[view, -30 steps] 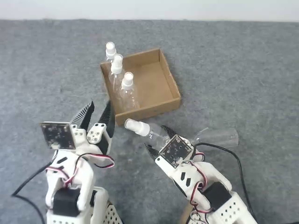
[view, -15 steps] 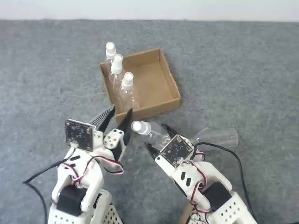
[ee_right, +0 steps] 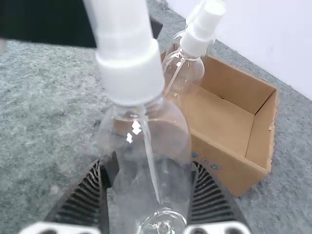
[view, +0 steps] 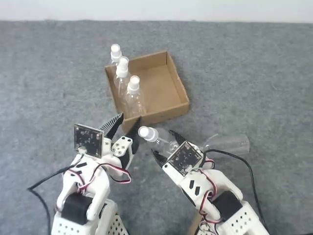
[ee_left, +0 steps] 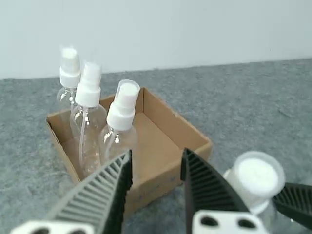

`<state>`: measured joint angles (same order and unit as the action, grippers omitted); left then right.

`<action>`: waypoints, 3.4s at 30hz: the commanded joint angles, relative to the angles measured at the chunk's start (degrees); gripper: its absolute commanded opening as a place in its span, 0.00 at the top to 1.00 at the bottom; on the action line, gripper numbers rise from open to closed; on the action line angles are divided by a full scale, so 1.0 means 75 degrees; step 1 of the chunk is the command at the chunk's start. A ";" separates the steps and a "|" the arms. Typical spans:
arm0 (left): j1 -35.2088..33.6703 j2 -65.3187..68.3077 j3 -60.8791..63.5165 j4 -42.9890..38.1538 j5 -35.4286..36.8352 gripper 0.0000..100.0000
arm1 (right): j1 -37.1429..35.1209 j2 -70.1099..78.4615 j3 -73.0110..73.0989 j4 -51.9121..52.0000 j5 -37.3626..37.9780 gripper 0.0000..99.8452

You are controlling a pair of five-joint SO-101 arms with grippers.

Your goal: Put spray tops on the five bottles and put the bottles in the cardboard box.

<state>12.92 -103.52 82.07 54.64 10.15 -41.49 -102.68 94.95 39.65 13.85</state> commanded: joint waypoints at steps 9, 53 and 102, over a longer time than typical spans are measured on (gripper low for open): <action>0.1102 -0.0129 0.0240 0.0023 -0.0633 0.85 | 0.0029 -0.0193 -0.0410 -0.0158 0.0035 0.99; 0.2110 -0.0129 -0.0018 0.0832 -0.1477 0.85 | 0.0088 -0.0182 -0.0387 -0.0147 0.0047 0.99; -0.4642 -0.0129 0.0721 0.1336 -0.0938 0.85 | 0.0545 -0.0170 -0.1371 0.0990 0.0047 0.99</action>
<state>-22.07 -103.52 88.13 64.84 2.86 -38.15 -102.68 93.45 44.75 13.93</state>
